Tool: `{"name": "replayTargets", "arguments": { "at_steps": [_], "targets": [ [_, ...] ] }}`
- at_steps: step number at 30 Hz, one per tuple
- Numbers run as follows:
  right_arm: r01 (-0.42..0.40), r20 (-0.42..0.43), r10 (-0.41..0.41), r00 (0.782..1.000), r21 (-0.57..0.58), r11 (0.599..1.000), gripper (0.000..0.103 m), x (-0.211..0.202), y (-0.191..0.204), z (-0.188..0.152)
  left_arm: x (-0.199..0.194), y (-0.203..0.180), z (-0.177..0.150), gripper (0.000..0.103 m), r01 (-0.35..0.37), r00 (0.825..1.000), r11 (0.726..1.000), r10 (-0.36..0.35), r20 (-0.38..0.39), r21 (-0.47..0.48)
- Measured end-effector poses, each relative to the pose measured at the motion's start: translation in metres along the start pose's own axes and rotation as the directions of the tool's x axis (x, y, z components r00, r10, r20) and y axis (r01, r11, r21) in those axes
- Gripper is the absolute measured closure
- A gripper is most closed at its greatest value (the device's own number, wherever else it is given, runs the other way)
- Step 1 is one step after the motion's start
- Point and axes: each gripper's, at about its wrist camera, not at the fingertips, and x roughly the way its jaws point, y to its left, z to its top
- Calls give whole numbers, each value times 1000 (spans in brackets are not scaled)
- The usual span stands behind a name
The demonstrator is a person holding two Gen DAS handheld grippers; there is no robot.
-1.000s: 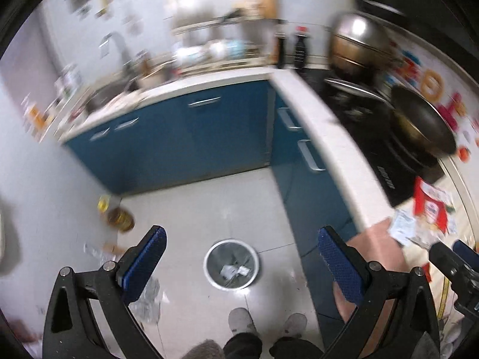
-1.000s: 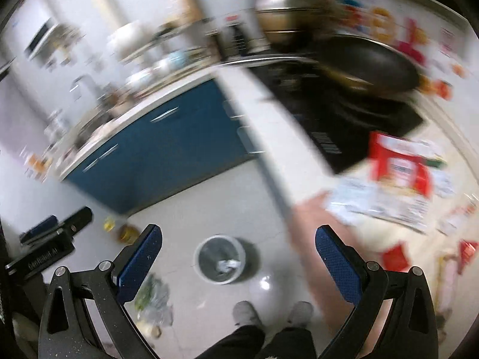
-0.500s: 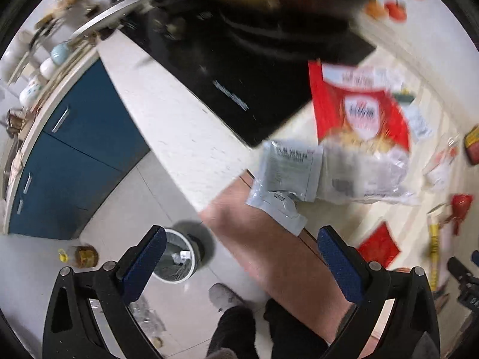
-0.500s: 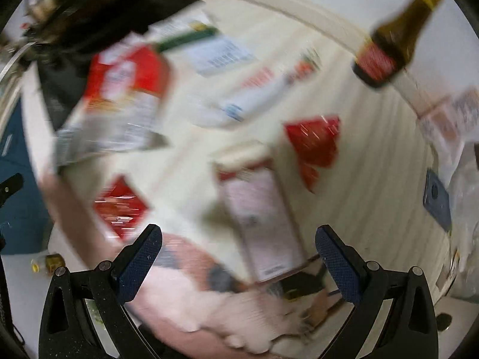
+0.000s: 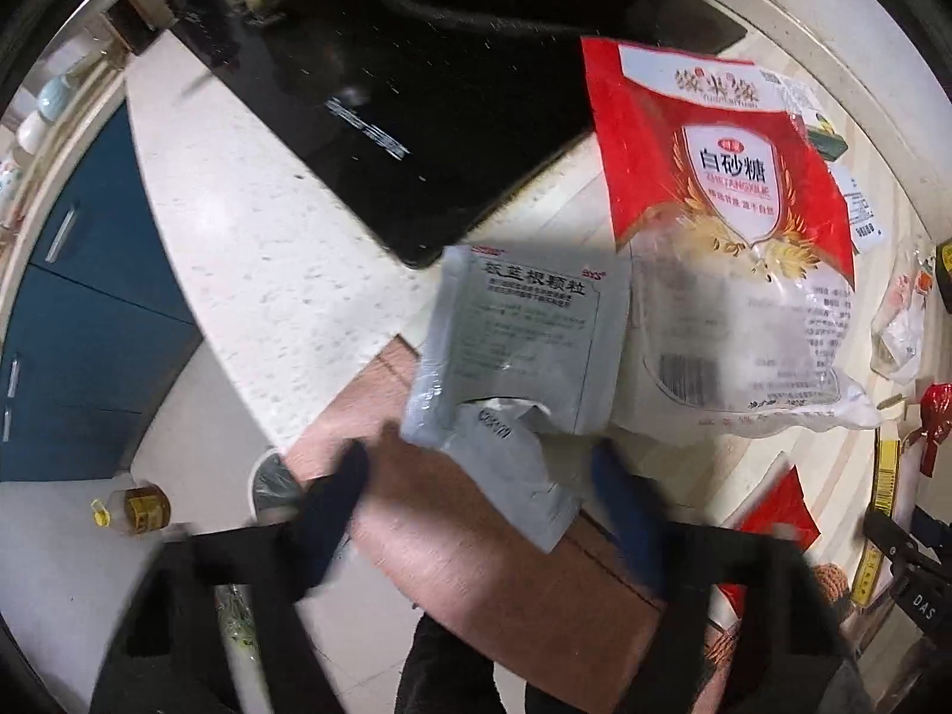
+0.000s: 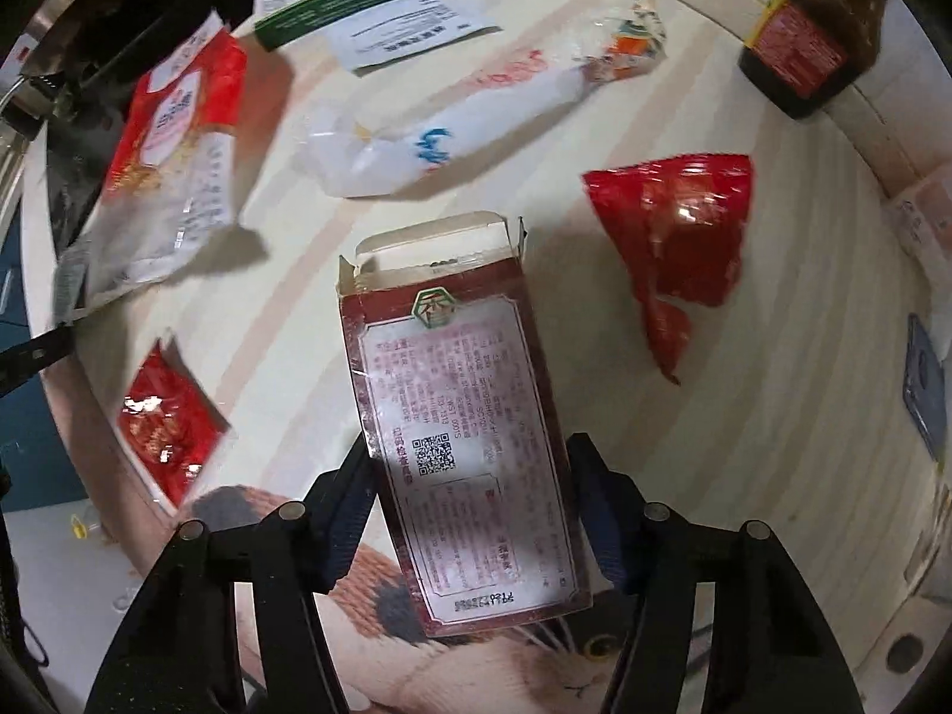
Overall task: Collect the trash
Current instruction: 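Grasp the silver sachet with the left tool while the right tool grasps the red medicine box, then carry the sachet and medicine box over the floor bin with both tools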
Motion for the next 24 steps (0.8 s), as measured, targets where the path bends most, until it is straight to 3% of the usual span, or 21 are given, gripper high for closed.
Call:
{"name": "replayTargets", "arguments": {
  "at_steps": [1, 2, 3, 9, 18, 24],
  "targets": [
    [-6, 2, 6, 1000, -2, 1000, 39, -2, 1, -1, 1, 0, 0, 71, 18, 1000, 1000, -18, -1, 0],
    [-12, 5, 12, 1000, -3, 1000, 39, -4, 2, -2, 0, 0, -1, 90, 23, 1000, 1000, -23, 4, 3],
    [-15, 8, 15, 1000, -2, 1000, 39, -6, 2, -3, -1, 0, -1, 95, 20, 1000, 1000, -20, 6, 11],
    [-76, 36, 75, 997, 24, 997, 39, -30, 4, -9, -21, 17, -14, 98, 80, 996, 995, -79, 30, -52],
    [-156, 102, 157, 982, -17, 988, 40, -76, 15, -12, -77, 51, -28, 98, 108, 986, 990, -94, 140, -94],
    [-182, 153, 197, 968, -111, 977, 40, -97, 64, 4, -104, 83, -41, 98, 133, 972, 982, -102, 213, -138]
  ]
}}
